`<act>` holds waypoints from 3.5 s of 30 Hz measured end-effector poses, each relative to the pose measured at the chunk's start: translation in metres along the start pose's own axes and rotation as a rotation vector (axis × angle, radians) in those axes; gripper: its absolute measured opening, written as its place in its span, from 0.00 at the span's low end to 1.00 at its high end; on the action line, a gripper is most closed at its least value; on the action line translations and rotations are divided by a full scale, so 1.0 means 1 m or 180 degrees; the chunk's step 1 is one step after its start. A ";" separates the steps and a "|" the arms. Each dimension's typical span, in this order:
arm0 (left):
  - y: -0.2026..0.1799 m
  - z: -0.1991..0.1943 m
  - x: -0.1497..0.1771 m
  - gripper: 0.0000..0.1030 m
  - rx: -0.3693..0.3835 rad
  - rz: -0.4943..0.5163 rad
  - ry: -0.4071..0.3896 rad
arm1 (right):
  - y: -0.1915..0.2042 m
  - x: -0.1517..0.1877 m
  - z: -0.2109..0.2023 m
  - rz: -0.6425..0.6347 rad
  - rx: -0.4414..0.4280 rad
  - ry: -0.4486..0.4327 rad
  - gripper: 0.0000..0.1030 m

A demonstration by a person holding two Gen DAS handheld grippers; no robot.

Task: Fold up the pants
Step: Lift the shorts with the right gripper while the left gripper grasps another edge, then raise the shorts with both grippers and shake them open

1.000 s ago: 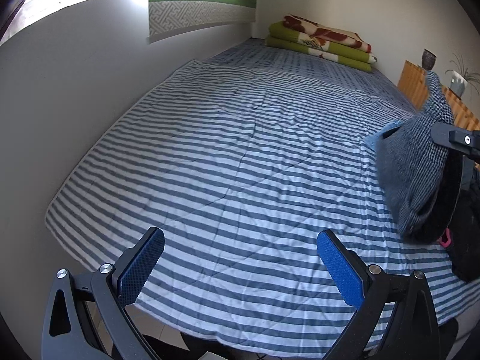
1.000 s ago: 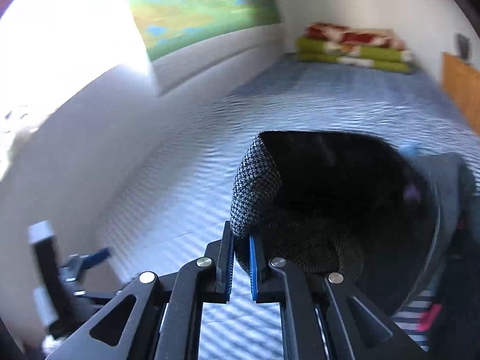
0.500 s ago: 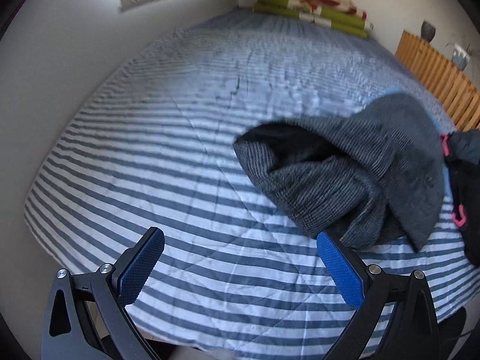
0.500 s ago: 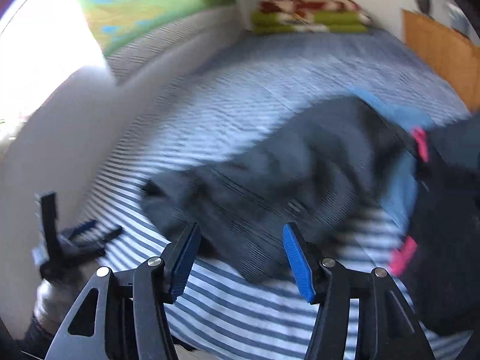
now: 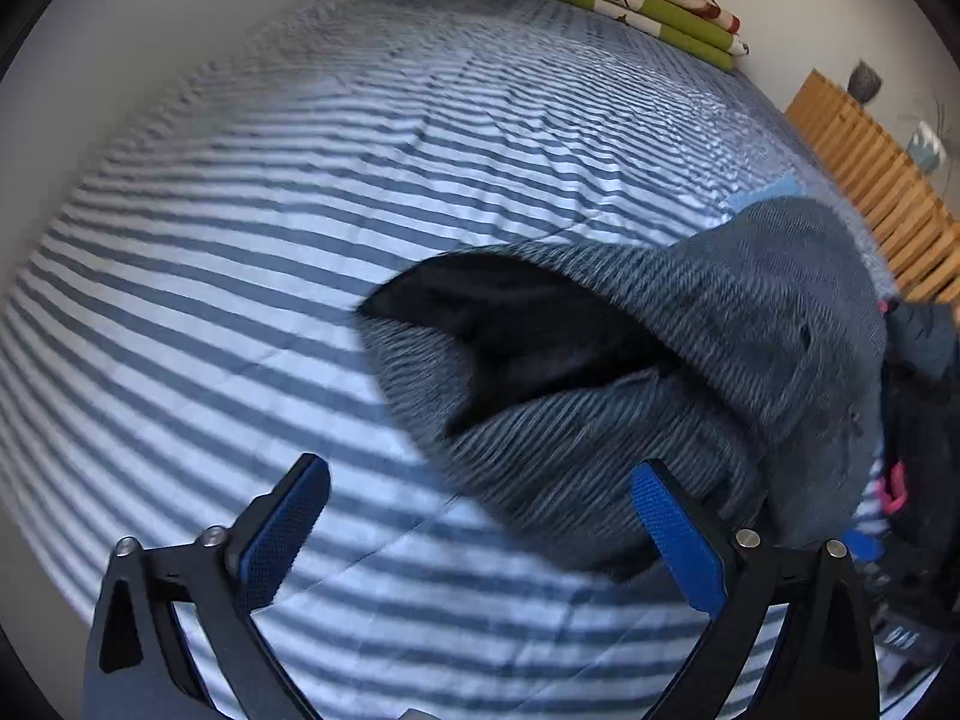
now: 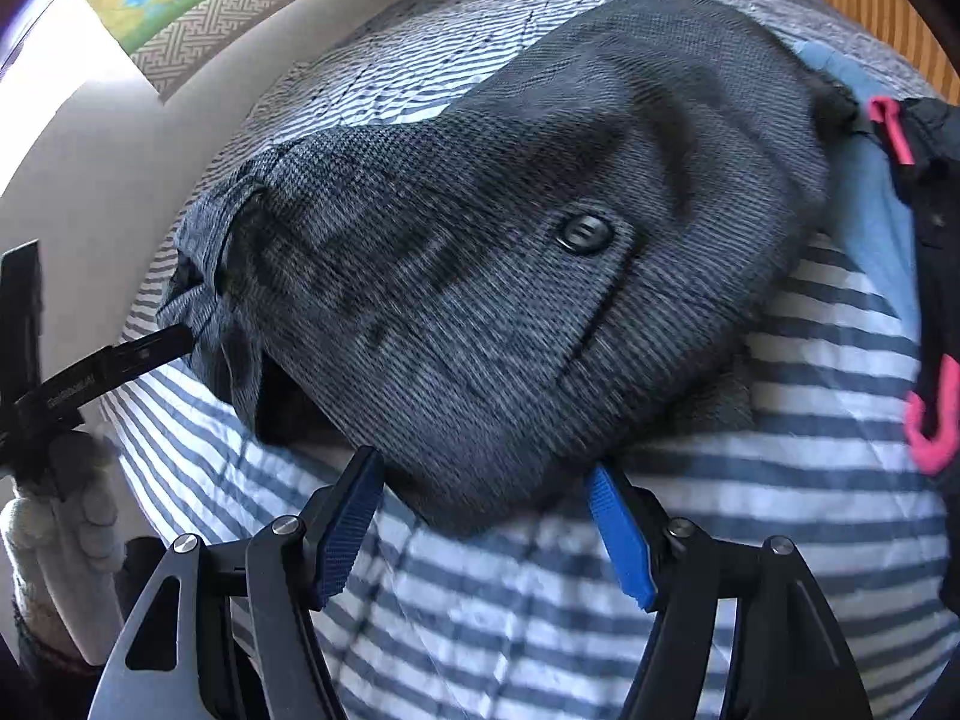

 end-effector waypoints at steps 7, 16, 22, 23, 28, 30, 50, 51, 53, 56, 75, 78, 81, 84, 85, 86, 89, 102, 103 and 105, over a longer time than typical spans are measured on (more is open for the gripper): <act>0.002 0.002 -0.005 0.78 -0.0110 -0.0121 -0.0188 | -0.016 -0.016 -0.031 0.0074 -0.0058 -0.0240 0.13; 0.006 0.019 0.004 0.80 -0.0089 -0.0084 0.0019 | -0.011 -0.017 -0.043 0.0035 0.0075 -0.0358 0.12; -0.003 0.003 -0.002 0.33 -0.0049 0.0046 -0.0112 | -0.001 -0.022 -0.064 -0.0133 0.0310 -0.0570 0.12; -0.004 -0.002 -0.003 0.31 -0.0034 0.0049 -0.0131 | 0.002 -0.024 -0.072 -0.0166 0.0336 -0.0645 0.12; -0.008 -0.035 -0.015 0.31 0.0089 -0.0008 -0.0325 | 0.013 -0.036 -0.115 -0.0286 0.0347 -0.0997 0.12; -0.012 -0.043 -0.017 0.31 -0.0010 0.0112 -0.0408 | 0.015 -0.041 -0.125 -0.0303 0.0364 -0.1076 0.12; 0.016 0.007 -0.027 0.11 0.0367 -0.0176 -0.0469 | -0.002 -0.051 -0.097 -0.0164 0.0454 -0.0883 0.12; 0.010 0.004 -0.030 0.10 0.0383 -0.0151 -0.0500 | -0.002 -0.053 -0.100 -0.0158 0.0445 -0.0900 0.12; 0.002 -0.011 -0.033 0.10 0.0429 -0.0052 -0.0613 | -0.002 -0.056 -0.112 -0.0143 0.0425 -0.0986 0.12; -0.015 -0.052 -0.041 0.10 0.0557 0.0186 -0.0838 | 0.001 -0.060 -0.143 -0.0144 0.0408 -0.1180 0.12; -0.081 -0.356 -0.016 0.10 0.0988 0.1284 -0.1897 | -0.002 -0.033 -0.404 -0.0055 -0.0121 -0.2244 0.11; -0.071 -0.300 -0.030 0.15 0.0797 0.1165 -0.1525 | -0.026 -0.057 -0.345 0.0118 -0.0013 -0.1847 0.11; -0.058 -0.202 -0.058 0.40 0.0170 0.1096 -0.1079 | -0.051 -0.096 -0.245 0.0140 0.0418 -0.1252 0.11; -0.039 -0.127 -0.066 0.40 -0.0100 0.1008 -0.0670 | -0.094 -0.112 -0.137 0.0322 0.0842 -0.0404 0.15; -0.029 -0.114 -0.064 0.40 -0.0078 0.0951 -0.0623 | -0.102 -0.109 -0.116 0.0364 0.0891 -0.0217 0.16; -0.024 -0.105 -0.059 0.40 -0.0030 0.0947 -0.0579 | -0.109 -0.103 -0.102 0.0364 0.0909 -0.0140 0.16; -0.007 -0.090 -0.046 0.47 0.0047 0.0969 -0.0448 | -0.121 -0.089 -0.092 0.0365 0.0829 -0.0190 0.19; -0.011 0.023 -0.064 0.51 0.0230 0.0888 -0.0105 | -0.116 -0.098 -0.074 -0.0481 0.1059 -0.0538 0.44; -0.012 0.026 -0.064 0.52 0.0226 0.0904 -0.0093 | -0.109 -0.101 -0.065 -0.0565 0.1118 -0.0487 0.50; -0.014 0.027 -0.065 0.54 0.0226 0.0920 -0.0083 | -0.097 -0.110 -0.042 -0.0746 0.1343 -0.0392 0.57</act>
Point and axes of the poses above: each gripper's, at about its wrist camera, not at the fingertips, and z roughly the way its jaws point, y to its left, x to its underside, the point moved 4 cm from there along z, roughly the way its jaws point, and after that the axes turned 6 degrees about x, right-handed, at the moved point
